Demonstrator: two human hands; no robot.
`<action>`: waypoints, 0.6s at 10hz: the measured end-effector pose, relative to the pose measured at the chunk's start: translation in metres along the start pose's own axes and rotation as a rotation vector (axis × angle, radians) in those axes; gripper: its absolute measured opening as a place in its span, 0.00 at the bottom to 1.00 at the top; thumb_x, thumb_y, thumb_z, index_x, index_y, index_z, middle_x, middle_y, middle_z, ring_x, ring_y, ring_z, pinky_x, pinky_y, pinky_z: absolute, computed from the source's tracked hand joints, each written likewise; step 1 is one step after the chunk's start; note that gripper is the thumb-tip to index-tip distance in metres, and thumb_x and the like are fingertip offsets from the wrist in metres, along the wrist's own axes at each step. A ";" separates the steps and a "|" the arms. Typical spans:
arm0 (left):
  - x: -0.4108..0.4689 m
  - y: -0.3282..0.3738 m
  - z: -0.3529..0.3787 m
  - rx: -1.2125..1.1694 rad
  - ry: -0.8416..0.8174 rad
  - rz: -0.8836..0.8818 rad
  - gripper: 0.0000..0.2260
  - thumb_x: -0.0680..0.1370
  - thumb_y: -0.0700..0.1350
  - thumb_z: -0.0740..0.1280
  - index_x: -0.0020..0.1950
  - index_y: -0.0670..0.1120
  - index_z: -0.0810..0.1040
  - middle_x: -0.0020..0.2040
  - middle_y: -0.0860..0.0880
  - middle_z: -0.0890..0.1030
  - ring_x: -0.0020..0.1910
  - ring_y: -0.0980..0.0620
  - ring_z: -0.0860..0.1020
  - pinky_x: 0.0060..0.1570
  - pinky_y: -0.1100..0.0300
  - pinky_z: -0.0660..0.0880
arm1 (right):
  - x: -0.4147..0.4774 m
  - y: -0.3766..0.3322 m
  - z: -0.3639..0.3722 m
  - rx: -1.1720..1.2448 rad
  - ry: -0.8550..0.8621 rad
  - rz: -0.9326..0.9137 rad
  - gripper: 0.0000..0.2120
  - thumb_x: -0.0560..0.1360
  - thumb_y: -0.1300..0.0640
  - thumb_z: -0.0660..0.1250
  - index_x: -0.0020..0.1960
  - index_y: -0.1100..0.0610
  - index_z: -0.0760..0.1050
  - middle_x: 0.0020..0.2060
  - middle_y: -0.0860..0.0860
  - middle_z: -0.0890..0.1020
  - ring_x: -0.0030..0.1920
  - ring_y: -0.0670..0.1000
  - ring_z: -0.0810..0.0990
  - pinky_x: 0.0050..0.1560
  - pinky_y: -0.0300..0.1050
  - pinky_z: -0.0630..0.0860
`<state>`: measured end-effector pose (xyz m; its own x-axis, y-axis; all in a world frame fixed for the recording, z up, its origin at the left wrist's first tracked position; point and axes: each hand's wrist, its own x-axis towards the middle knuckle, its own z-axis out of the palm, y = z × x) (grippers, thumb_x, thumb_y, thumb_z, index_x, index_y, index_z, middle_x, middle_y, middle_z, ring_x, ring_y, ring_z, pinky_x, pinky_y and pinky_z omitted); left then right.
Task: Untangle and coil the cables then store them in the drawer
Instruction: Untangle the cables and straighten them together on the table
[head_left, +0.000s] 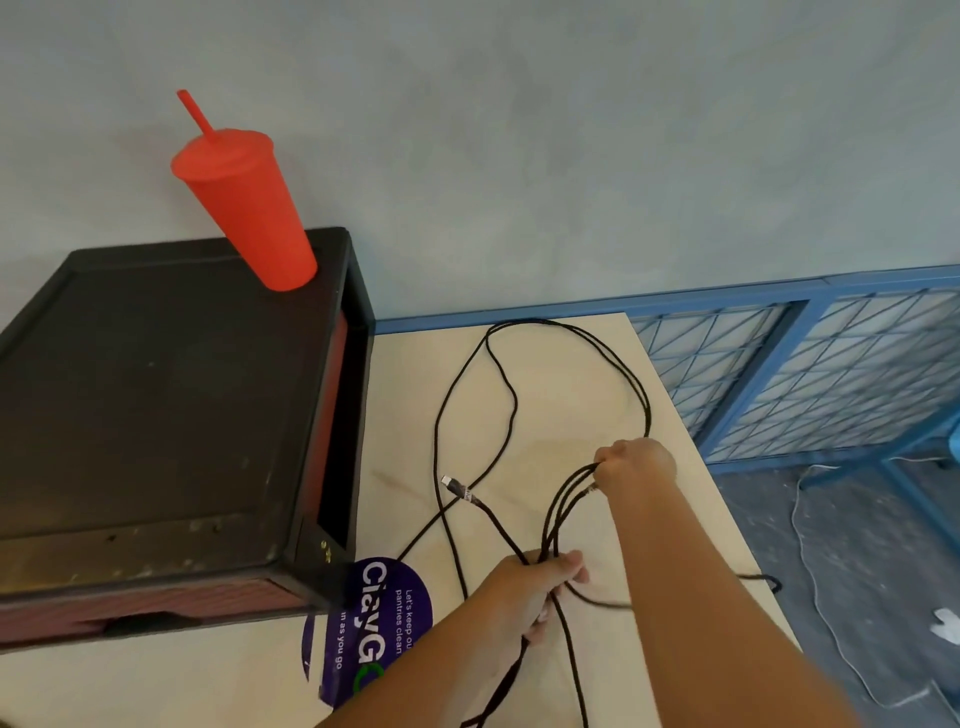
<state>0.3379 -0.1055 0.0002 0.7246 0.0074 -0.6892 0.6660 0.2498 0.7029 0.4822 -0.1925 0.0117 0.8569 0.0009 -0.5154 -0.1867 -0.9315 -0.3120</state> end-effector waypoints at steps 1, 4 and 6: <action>-0.010 -0.007 -0.013 0.065 0.009 -0.053 0.15 0.75 0.48 0.68 0.28 0.49 0.80 0.27 0.51 0.65 0.24 0.56 0.61 0.24 0.65 0.55 | 0.034 0.016 0.007 -0.840 -0.029 -0.198 0.35 0.69 0.67 0.67 0.73 0.55 0.59 0.72 0.49 0.63 0.72 0.54 0.62 0.55 0.29 0.62; -0.027 -0.028 -0.024 0.260 -0.060 -0.183 0.14 0.75 0.46 0.63 0.30 0.47 0.74 0.25 0.51 0.69 0.23 0.57 0.64 0.22 0.66 0.57 | 0.055 0.023 0.026 1.027 0.141 0.207 0.16 0.80 0.60 0.54 0.64 0.66 0.68 0.51 0.64 0.77 0.40 0.55 0.75 0.35 0.44 0.72; -0.035 -0.040 -0.024 0.414 -0.096 -0.153 0.14 0.77 0.47 0.59 0.31 0.49 0.72 0.28 0.54 0.76 0.23 0.58 0.67 0.23 0.67 0.63 | 0.052 0.057 0.019 0.634 0.259 0.090 0.15 0.80 0.56 0.53 0.60 0.63 0.71 0.44 0.59 0.75 0.47 0.60 0.76 0.48 0.52 0.75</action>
<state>0.2819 -0.0927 -0.0079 0.6127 -0.0941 -0.7847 0.7673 -0.1670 0.6191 0.5072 -0.2391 -0.0479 0.8971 -0.2269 -0.3792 -0.4404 -0.5309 -0.7240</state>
